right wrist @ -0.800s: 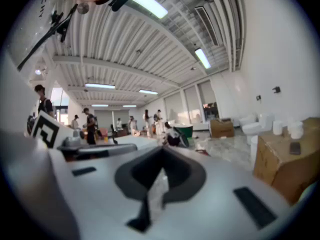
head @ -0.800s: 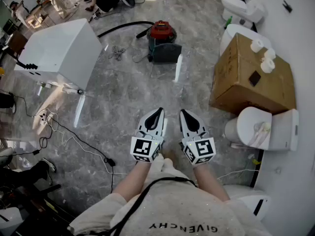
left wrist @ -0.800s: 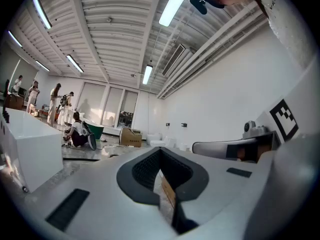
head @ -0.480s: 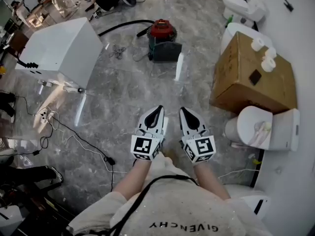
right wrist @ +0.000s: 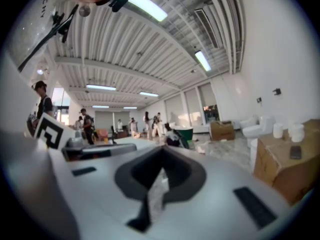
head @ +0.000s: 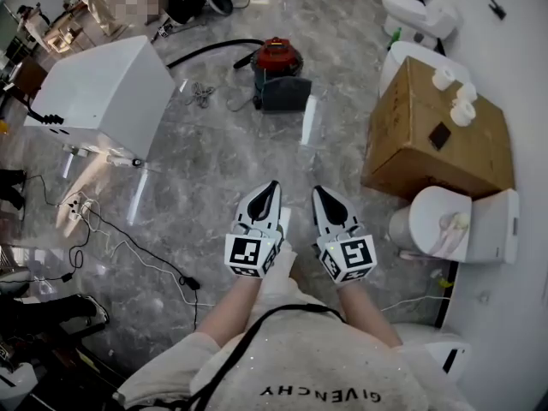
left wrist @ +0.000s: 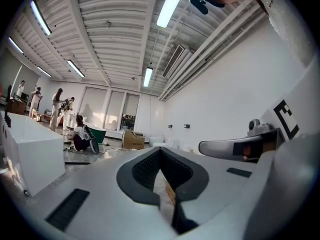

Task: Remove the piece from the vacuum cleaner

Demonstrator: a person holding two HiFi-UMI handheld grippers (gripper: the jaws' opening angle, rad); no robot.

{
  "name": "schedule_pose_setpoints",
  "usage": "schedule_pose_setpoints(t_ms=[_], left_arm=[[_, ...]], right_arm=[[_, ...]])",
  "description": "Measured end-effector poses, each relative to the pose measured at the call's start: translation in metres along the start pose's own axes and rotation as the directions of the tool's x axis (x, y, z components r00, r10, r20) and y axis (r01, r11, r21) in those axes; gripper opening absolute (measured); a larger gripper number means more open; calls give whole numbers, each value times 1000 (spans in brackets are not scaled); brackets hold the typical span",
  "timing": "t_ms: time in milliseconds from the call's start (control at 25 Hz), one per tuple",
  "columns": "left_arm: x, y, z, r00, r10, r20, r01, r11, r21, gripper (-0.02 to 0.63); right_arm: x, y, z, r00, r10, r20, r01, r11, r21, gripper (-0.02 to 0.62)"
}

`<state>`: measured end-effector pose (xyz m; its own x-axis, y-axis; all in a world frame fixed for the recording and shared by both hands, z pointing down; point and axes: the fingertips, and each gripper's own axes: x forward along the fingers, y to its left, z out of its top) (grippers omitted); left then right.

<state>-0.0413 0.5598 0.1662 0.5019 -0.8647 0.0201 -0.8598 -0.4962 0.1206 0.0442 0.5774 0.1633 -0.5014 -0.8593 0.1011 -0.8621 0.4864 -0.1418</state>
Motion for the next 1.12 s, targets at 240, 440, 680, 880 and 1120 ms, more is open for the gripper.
schedule_pose_setpoints(t_ms=[240, 440, 680, 880, 1120], left_arm=[[34, 15, -2, 1000, -21, 3, 21, 1000, 14, 20], [66, 39, -4, 1000, -23, -2, 23, 1000, -5, 20], [110, 79, -8, 1000, 4, -19, -5, 1000, -17, 20], [144, 113, -3, 1000, 10, -17, -10, 1000, 3, 20], [179, 137, -3, 1000, -3, -31, 3, 1000, 6, 20]], right_arm=[[31, -16, 3, 1000, -12, -9, 12, 1000, -4, 12], [63, -35, 0, 999, -38, -39, 37, 999, -22, 12], [115, -57, -3, 997, -24, -73, 22, 1000, -21, 12], [162, -75, 2, 997, -22, -70, 22, 1000, -8, 12], [204, -87, 5, 997, -16, -79, 16, 1000, -1, 12]])
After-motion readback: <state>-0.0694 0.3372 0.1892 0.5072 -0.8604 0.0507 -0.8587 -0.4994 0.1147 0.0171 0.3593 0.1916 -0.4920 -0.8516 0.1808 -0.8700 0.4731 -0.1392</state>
